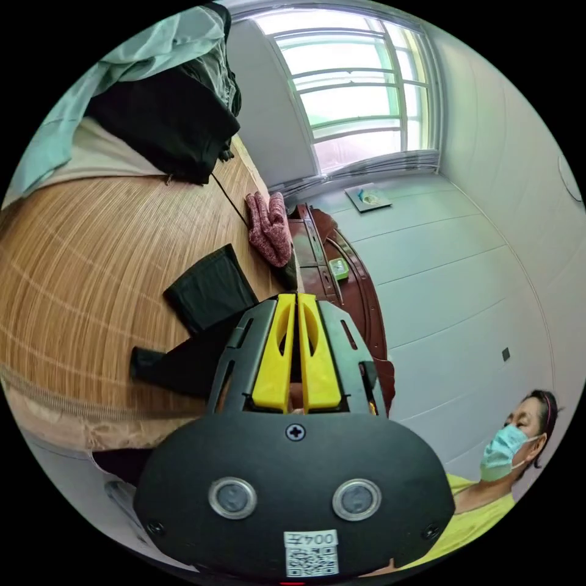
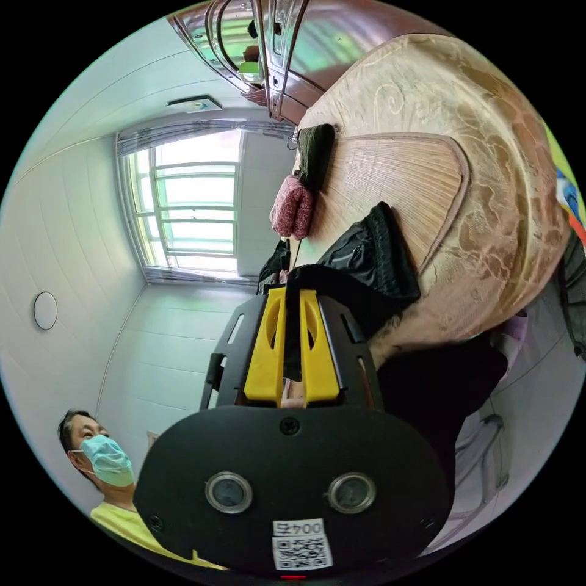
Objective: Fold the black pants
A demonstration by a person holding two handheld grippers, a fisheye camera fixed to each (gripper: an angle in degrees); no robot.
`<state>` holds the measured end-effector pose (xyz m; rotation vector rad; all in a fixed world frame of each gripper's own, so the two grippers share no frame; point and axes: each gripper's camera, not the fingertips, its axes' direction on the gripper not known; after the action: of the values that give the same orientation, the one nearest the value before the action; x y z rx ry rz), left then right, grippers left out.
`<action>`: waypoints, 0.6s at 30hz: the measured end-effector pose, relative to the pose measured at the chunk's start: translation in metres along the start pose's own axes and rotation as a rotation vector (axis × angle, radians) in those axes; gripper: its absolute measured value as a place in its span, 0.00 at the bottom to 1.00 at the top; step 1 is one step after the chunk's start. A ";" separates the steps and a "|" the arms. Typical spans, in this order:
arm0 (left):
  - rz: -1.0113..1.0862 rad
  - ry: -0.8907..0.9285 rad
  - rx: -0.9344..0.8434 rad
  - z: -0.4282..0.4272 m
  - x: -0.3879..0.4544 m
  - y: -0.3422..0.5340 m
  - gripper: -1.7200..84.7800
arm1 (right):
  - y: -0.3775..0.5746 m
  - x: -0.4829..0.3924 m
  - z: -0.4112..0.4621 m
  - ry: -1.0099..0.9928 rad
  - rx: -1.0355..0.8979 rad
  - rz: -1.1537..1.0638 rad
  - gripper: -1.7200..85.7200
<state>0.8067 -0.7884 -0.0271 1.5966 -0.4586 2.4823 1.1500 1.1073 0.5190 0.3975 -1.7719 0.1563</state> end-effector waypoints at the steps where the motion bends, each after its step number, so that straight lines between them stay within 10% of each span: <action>1: 0.000 -0.023 -0.013 0.024 0.007 -0.022 0.03 | -0.016 0.000 0.007 0.016 0.001 0.001 0.08; 18: -0.065 -0.205 -0.074 0.251 -0.034 -0.179 0.13 | -0.158 0.082 0.071 0.149 0.148 0.004 0.13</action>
<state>1.0889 -0.7027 0.0690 1.8140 -0.5101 2.2380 1.1240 0.9229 0.5638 0.4760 -1.6197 0.3135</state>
